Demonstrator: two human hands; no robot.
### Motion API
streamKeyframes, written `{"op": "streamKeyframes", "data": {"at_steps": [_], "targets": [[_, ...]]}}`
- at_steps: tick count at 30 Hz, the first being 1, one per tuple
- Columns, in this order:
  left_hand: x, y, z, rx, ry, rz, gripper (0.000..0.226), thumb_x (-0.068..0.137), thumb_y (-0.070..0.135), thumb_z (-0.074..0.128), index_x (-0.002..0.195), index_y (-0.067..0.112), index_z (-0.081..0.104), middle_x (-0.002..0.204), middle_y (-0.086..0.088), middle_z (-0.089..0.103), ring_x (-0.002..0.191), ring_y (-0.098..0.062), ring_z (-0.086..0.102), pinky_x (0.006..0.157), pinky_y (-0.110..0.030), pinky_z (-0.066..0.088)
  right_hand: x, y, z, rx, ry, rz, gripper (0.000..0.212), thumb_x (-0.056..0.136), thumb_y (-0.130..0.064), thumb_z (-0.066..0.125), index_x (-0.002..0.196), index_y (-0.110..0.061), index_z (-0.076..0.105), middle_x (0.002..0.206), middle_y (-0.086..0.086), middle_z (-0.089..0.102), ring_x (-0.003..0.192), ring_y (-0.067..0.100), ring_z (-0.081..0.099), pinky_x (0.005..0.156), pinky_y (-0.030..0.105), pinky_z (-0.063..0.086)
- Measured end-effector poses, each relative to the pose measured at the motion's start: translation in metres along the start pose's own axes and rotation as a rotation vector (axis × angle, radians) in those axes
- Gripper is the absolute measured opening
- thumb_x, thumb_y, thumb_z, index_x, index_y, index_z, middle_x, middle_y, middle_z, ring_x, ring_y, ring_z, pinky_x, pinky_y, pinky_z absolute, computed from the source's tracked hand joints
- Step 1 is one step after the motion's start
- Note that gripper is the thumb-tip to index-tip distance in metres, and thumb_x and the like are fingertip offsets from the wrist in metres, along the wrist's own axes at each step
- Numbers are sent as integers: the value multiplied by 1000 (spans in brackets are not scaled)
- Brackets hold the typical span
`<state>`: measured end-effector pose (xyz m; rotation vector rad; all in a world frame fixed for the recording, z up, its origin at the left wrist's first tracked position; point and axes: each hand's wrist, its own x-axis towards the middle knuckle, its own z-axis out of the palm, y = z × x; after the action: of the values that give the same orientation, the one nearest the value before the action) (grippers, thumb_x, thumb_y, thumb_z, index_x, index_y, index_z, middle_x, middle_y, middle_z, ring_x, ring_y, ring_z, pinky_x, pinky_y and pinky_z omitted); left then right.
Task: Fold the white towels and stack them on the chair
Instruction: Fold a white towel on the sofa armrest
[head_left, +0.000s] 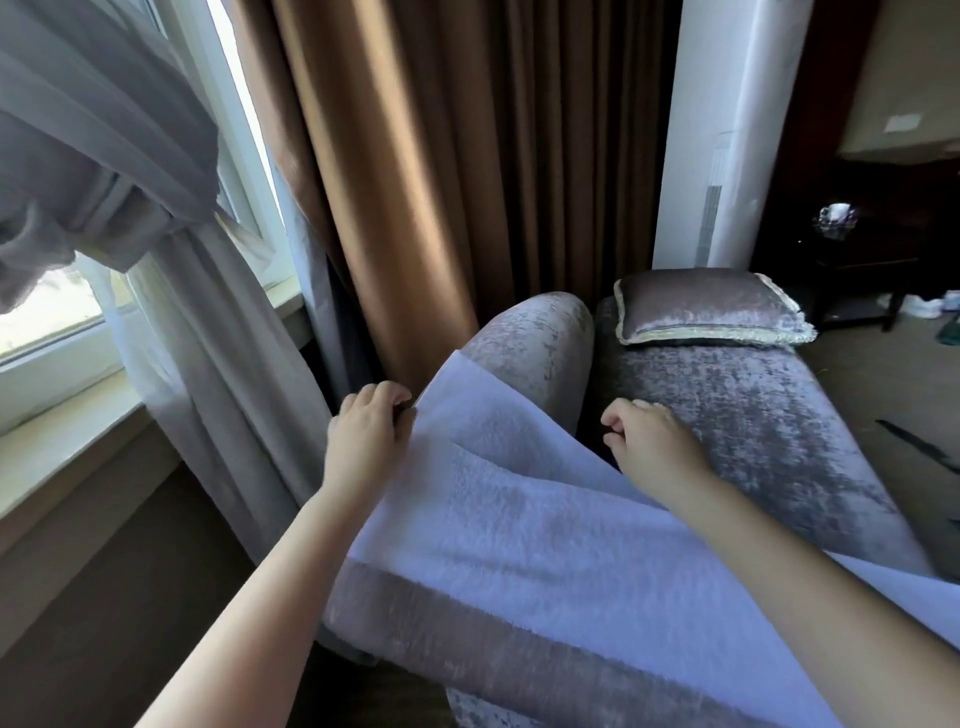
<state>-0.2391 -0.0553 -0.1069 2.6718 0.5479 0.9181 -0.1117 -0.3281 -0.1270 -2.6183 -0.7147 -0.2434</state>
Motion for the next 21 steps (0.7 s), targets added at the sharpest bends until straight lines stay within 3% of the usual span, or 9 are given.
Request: {"op": "streamKeyframes", "data": {"at_steps": [5, 7, 9, 11, 12, 14, 17, 20, 21], "targets": [[60, 25, 41, 39, -228, -55, 30, 98, 24, 48, 127, 16, 52, 120, -4, 60, 114, -30, 45, 86, -40, 43, 23, 36, 38, -12, -304, 110, 47, 95, -28, 57, 139, -18, 42, 130, 5, 56, 125, 25, 42, 97, 37, 43], [77, 27, 47, 111, -328, -87, 11, 96, 24, 48, 98, 16, 56, 97, -5, 62, 107, -30, 47, 75, -36, 43, 24, 48, 45, -19, -417, 153, 44, 92, -28, 59, 134, -18, 47, 125, 6, 58, 117, 24, 50, 91, 36, 47], [88, 29, 47, 145, -382, -74, 29, 92, 22, 52, 67, 16, 39, 69, 0, 48, 86, -28, 49, 58, -32, 32, 23, 53, 48, -103, -541, 174, 26, 90, -20, 57, 114, -13, 60, 107, 5, 61, 93, 22, 58, 68, 29, 47], [98, 30, 43, 87, -385, -83, 34, 90, 20, 57, 62, 12, 39, 62, 1, 41, 70, -24, 44, 53, -30, 28, 23, 57, 51, -176, -590, 216, 13, 89, -16, 56, 95, -10, 66, 89, 4, 61, 74, 21, 55, 54, 26, 37], [100, 31, 40, 34, -361, -109, 33, 89, 20, 59, 63, 9, 43, 62, -1, 42, 67, -23, 43, 54, -30, 29, 24, 58, 47, -188, -580, 240, 11, 90, -18, 58, 83, -11, 64, 81, 5, 58, 70, 21, 53, 52, 26, 35], [102, 30, 31, -47, -282, -169, 36, 88, 21, 62, 60, 10, 41, 59, -2, 42, 56, -19, 41, 52, -27, 27, 27, 63, 33, -180, -494, 286, 36, 93, -32, 59, 65, -12, 49, 66, 4, 46, 60, 21, 45, 51, 28, 32], [99, 29, 14, -103, -254, -180, 40, 90, 21, 62, 60, 13, 37, 58, -7, 57, 31, -7, 37, 43, -24, 25, 21, 73, 3, -144, -327, 284, 48, 95, -48, 52, 63, -14, 43, 62, 4, 42, 57, 21, 41, 51, 31, 28], [99, 22, 1, -368, -298, -237, 22, 91, 17, 65, 76, 4, 54, 72, -15, 59, 46, -3, 61, 67, -37, 54, 6, 81, -22, 87, 7, 163, 45, 93, -43, 60, 58, -19, 43, 56, 3, 45, 56, 22, 45, 52, 34, 29], [99, 19, -3, -451, -322, -260, 17, 90, 18, 66, 83, 7, 56, 77, -15, 57, 55, -7, 67, 76, -40, 56, -1, 81, -32, 144, 104, 109, 43, 92, -39, 62, 57, -22, 44, 54, 1, 45, 55, 19, 46, 51, 33, 29]]}}
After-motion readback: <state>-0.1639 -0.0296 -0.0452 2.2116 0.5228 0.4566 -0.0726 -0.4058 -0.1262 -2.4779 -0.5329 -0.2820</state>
